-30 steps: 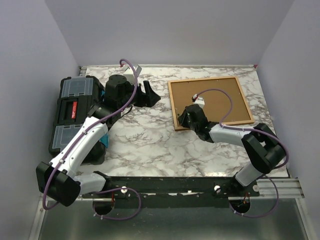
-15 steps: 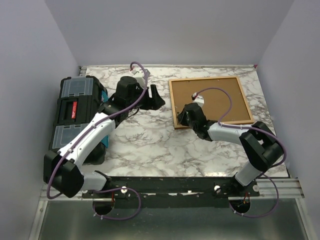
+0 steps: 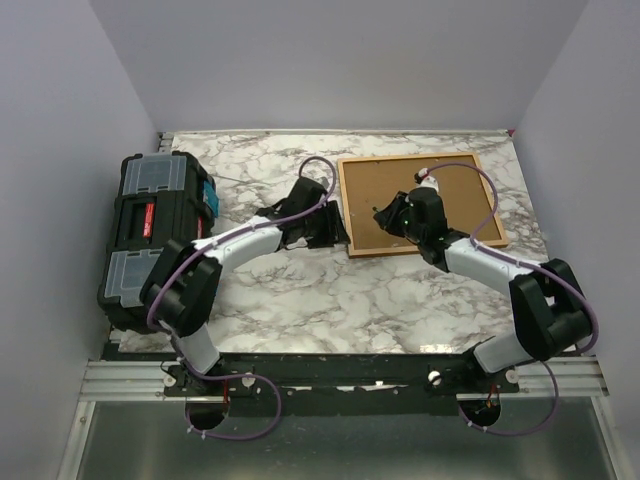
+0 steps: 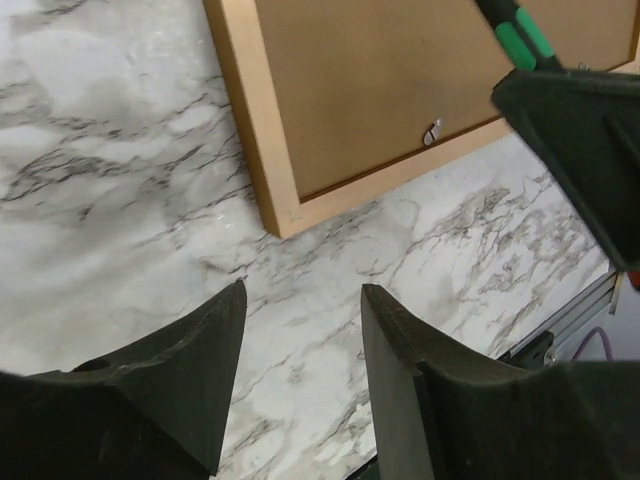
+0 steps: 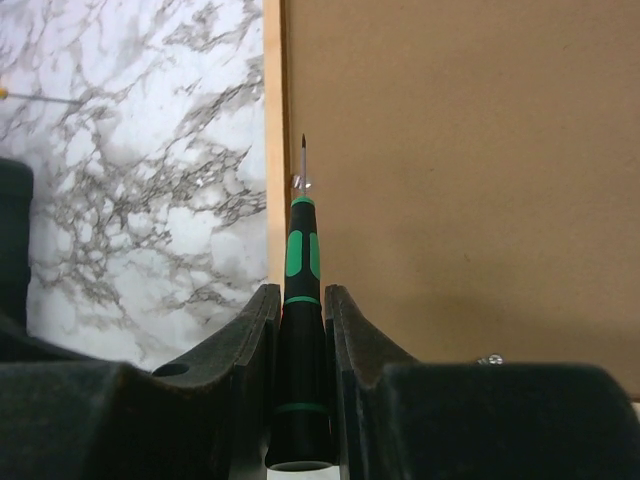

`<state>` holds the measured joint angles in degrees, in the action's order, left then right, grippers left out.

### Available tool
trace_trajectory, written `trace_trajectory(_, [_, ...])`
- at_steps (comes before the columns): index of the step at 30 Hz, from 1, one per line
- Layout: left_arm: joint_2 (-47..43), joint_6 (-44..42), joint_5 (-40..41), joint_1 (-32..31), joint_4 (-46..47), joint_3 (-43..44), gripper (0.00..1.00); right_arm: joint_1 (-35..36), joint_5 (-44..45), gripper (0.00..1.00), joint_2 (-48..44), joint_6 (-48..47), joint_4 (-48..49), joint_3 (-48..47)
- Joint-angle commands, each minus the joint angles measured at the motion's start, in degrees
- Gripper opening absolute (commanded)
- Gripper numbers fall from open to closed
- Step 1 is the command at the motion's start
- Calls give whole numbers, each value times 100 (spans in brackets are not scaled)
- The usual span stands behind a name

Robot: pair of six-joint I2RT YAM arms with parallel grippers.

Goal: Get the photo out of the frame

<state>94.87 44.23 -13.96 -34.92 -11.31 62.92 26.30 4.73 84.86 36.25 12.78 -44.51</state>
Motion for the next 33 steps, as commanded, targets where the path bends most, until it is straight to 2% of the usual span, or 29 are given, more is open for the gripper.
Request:
trace_trajectory(1, [696,561,261,-316,34,665,48,0,-1210,0,261,-75,375,107])
trace_trajectory(3, [944,709,382,-378,-105,822,44,1,-1364,0,332,-54,541,167])
trace_trajectory(10, [1349,1044,846,-520,-31,829,42,4,-1636,0,536,-66,765,256])
trace_trajectory(15, [1401,1170,1183,-550,81,743,40,6,-1440,0,464,-83,744,294])
trace_trajectory(20, [1626,1412,1239,-585,-267,899,35,1,-1373,0,450,-102,744,319])
trace_trajectory(33, [1830,1735,1264,-613,-759,946,34,6,-644,0,535,-231,443,230])
